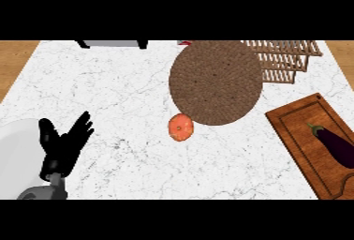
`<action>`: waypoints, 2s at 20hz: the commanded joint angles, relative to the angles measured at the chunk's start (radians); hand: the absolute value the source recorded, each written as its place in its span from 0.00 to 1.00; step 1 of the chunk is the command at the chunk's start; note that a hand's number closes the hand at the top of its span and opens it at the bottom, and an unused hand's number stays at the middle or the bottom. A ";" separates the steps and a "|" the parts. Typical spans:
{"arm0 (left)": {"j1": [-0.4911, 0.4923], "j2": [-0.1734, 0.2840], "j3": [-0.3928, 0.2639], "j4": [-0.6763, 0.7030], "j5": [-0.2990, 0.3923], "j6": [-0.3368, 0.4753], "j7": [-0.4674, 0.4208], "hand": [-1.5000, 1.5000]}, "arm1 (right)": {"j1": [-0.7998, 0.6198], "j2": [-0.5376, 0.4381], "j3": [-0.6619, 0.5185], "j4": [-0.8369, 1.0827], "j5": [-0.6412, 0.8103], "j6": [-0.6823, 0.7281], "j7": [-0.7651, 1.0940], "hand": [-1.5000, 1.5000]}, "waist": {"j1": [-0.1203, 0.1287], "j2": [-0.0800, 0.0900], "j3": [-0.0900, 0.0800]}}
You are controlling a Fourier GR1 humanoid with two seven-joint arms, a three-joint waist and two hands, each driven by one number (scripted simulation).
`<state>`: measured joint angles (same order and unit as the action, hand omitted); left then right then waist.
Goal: Pick the sweet potato from the placemat and place it in the tiered shelf
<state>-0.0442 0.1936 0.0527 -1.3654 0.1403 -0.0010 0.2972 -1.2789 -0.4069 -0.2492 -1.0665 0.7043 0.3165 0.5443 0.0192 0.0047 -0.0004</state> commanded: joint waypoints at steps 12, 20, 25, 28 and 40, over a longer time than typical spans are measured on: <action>0.032 -0.002 -0.007 -0.092 -0.005 -0.008 0.044 0.50 | -0.105 -0.049 0.019 0.475 0.104 -0.240 -0.281 1.00 | 0.016 0.003 0.000; -0.040 0.003 0.024 0.046 -0.008 -0.025 -0.002 0.50 | -0.192 -0.078 -0.013 0.637 0.098 -0.280 -0.397 1.00 | 0.016 0.008 0.000; -0.035 -0.030 0.007 0.063 -0.037 0.003 -0.033 0.50 | -0.186 -0.037 -0.017 0.688 0.099 -0.345 -0.443 1.00 | 0.016 0.007 0.000; -0.006 -0.037 -0.019 -0.033 -0.017 -0.015 0.028 0.50 | -0.211 -0.106 0.024 0.730 0.152 -0.294 -0.452 1.00 | 0.030 0.010 0.000; -0.025 -0.027 0.010 0.049 -0.033 -0.016 -0.036 0.50 | -0.233 -0.075 -0.242 0.729 -0.097 -0.468 -0.411 0.00 | 0.020 0.012 0.000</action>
<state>-0.0692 0.1727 0.0606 -1.3533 0.1171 -0.0166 0.2970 -1.4969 -0.4859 -0.4212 -0.3429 0.6757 -0.1190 0.1370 0.0390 0.0133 0.0003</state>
